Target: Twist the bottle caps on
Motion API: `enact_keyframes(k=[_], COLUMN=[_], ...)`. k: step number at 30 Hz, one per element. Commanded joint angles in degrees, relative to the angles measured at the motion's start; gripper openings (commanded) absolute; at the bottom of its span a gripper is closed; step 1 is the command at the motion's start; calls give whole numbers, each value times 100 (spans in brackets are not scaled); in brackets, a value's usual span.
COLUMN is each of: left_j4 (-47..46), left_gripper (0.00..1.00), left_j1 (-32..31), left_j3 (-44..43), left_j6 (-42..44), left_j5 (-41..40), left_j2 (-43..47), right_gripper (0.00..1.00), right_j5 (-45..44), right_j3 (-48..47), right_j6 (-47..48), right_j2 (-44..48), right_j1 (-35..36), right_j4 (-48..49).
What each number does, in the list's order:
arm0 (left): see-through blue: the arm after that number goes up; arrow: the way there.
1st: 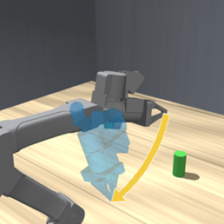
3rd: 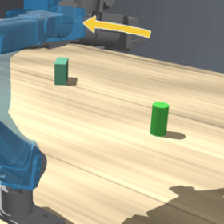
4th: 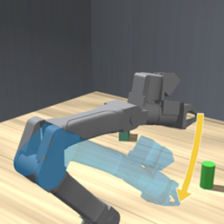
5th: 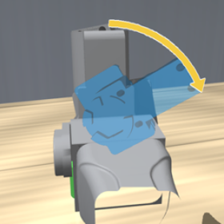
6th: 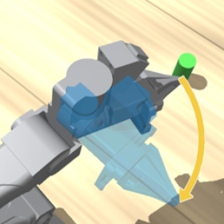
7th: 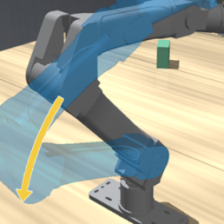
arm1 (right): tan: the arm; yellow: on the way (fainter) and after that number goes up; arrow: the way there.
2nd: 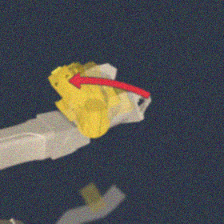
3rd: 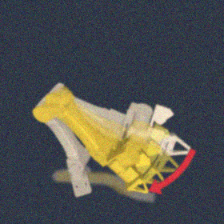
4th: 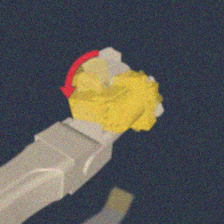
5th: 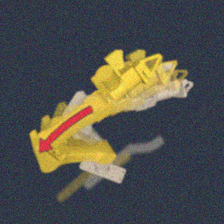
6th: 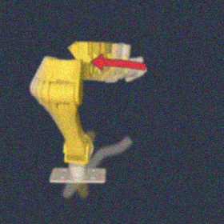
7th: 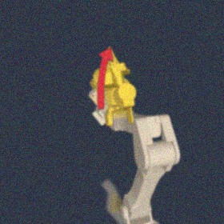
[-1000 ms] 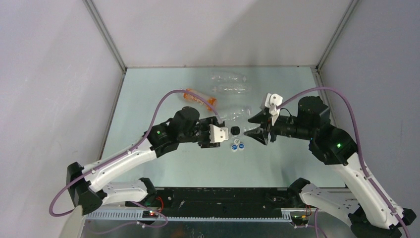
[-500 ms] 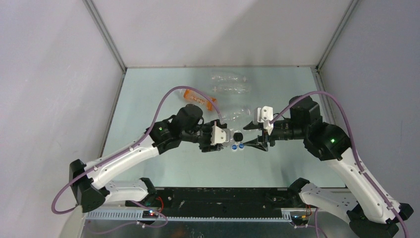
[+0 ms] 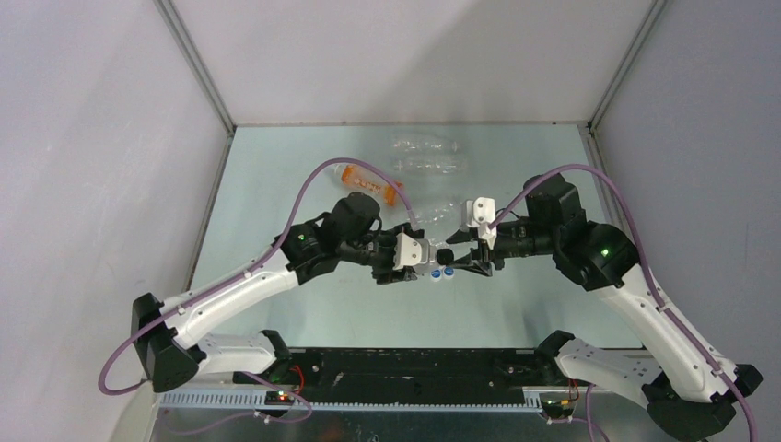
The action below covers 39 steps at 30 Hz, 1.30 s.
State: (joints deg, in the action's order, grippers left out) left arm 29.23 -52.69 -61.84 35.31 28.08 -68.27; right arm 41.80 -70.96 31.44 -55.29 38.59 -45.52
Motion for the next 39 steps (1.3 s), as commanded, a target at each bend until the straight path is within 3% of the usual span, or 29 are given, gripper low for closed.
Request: enact_keyframes(k=[1,8,12,15,19,24,27,32,33,36,39], left_j4=[-125,-191,-295,-683,-1694,-3479,-4341,-4783,-4843,-4709,-4653], left_gripper=[0,0,0,0,0,0,0,0,0,0,0], left_j1=[33,39,33,-20,-397,-1180,-1422,-1531,-1500,-1317,-993], left_j3=[-320,-361,-380,-126,503,1336,1717,1989,2021,2118,2223], left_j6=[-91,-95,-187,-245,-45,815,1177,1117,923,273,-702], left_j5=[182,136,-172,-667,-2190,-4450,-5266,-5523,-5501,-5114,-4339], left_j2=[-7,-18,-13,183,563,723,549,319,322,426,557], right_gripper=[45,36,19,0,0,0,0,0,2,34,51], right_j5=[155,184,-39,-425,-1067,-1693,-1932,-2395,-2426,-2437,-2387], right_j3=[-86,-85,-85,-85,-85,-85,-85,-85,-85,-76,127], right_j6=[-67,-192,-859,-1655,-3475,-5760,-6405,-6673,-6505,-6001,-5356], right_j2=[-85,-222,-306,-334,-459,-628,-691,-575,-508,-356,-35], right_j1=[39,82,83,57,-93,-310,-325,-333,-334,-315,-268], right_j4=[81,71,368,779,1177,1367,1354,1432,1458,1647,2036])
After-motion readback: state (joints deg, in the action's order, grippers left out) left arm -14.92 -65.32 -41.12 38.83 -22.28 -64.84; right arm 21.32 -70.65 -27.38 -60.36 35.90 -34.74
